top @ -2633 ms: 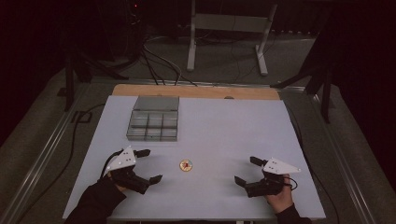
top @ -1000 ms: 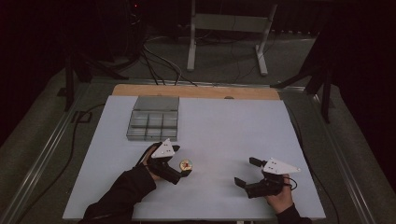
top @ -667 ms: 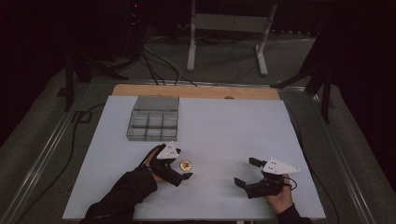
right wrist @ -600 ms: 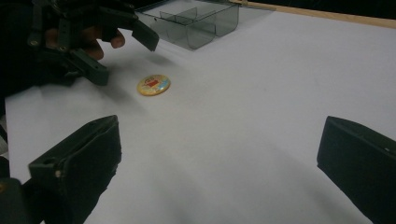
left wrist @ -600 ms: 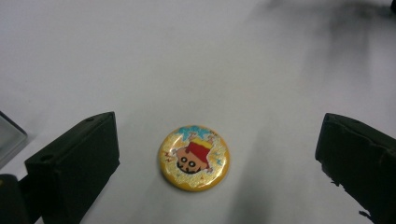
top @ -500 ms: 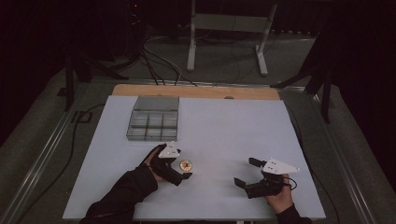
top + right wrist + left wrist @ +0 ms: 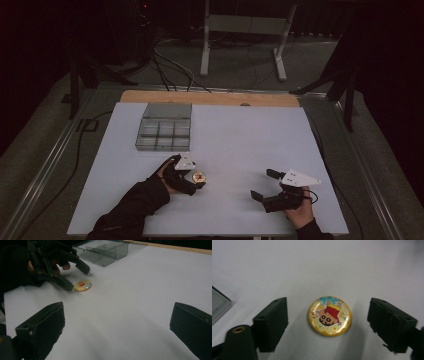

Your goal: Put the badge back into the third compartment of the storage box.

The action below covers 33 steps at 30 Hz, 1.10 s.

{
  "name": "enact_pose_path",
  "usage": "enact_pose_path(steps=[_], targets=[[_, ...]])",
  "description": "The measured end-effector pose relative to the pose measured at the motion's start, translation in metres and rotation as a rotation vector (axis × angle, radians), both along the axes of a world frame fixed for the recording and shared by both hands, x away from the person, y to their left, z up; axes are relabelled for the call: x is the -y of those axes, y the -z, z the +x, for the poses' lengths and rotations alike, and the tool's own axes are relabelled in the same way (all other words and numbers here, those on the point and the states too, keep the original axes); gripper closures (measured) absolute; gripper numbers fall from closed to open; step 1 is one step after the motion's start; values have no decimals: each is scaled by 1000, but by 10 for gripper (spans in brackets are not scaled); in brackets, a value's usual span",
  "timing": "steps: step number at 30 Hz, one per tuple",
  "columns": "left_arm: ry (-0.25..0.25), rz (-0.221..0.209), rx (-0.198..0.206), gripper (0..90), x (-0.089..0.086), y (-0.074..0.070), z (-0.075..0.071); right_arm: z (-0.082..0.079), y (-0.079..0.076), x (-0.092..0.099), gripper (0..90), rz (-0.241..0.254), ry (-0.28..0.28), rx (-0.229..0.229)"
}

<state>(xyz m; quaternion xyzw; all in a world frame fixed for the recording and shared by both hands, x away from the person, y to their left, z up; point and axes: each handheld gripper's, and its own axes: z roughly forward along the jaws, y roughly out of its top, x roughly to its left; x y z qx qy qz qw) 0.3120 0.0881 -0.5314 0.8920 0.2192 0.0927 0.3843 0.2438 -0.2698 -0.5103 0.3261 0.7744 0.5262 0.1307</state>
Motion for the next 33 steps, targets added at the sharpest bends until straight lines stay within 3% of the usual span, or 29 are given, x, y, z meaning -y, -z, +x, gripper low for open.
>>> enact_pose_path(steps=[6, 20, 31, 33], targets=[[8, 38, -2, 250, 3, 3, 1, 0, 0, 0, 0, -4, -2, 1], [32, 25, -6, 421, 7, 2, 4, 0, 0, -1, 0, -3, -1, 0], [34, 44, -2, 475, 9, 1, 2, 0, 0, 0, 0, 1, 3, 2], [47, 64, 5, 477, 11, 0, 2, 0, 0, -1, 0, 1, 3, 0]])
